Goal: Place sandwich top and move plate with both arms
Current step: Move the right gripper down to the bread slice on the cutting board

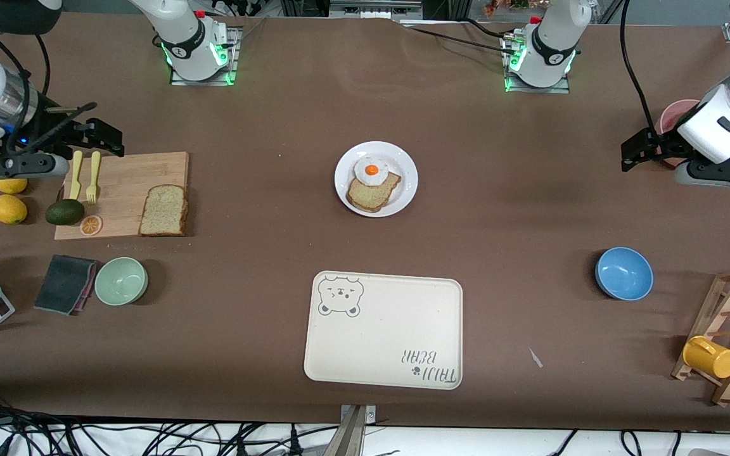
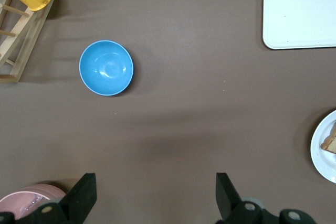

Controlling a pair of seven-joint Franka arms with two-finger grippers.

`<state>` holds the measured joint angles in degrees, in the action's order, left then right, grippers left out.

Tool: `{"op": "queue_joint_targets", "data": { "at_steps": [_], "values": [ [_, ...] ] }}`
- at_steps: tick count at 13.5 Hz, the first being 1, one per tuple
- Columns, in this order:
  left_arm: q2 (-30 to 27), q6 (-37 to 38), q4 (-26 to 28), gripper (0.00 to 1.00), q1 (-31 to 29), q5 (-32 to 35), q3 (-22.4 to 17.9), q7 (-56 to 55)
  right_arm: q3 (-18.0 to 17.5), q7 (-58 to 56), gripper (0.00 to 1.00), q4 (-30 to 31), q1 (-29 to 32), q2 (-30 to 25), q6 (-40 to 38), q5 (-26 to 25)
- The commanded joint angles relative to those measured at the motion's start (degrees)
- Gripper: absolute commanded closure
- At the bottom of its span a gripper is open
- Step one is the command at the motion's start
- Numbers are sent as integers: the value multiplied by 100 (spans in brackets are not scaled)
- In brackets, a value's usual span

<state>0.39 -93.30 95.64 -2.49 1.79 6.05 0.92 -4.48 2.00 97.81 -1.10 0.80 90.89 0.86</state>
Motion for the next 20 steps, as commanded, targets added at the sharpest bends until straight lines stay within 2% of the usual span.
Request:
{"op": "queue_joint_targets", "data": {
  "at_steps": [1,3,5,9,11,15,18,20],
  "values": [
    [-39,-39,16,0,-32,5,19,40,-44,11,0,343,-30,-36,288,-139],
    [-48,-39,24,0,-41,5,19,40,-376,221,0,720,-75,-62,638,-479],
    [-57,-30,24,0,-41,5,19,40,-483,590,0,1054,-75,86,1078,-570],
    [-48,-39,24,0,-41,5,19,40,-475,583,0,1784,-75,297,2080,-631],
    [-48,-39,24,0,-41,5,19,40,-475,600,0,1821,-66,665,2318,-1034],
    [-48,-39,24,0,-41,5,19,40,-422,600,0,1864,-57,1185,2678,-1465],
    [-65,-22,33,0,-32,5,19,40,-299,661,1,2223,-57,1326,3275,-1746],
    [-57,-30,33,0,-41,5,10,48,-299,1003,1,2277,-66,1396,3356,-2027]
  ]
}}
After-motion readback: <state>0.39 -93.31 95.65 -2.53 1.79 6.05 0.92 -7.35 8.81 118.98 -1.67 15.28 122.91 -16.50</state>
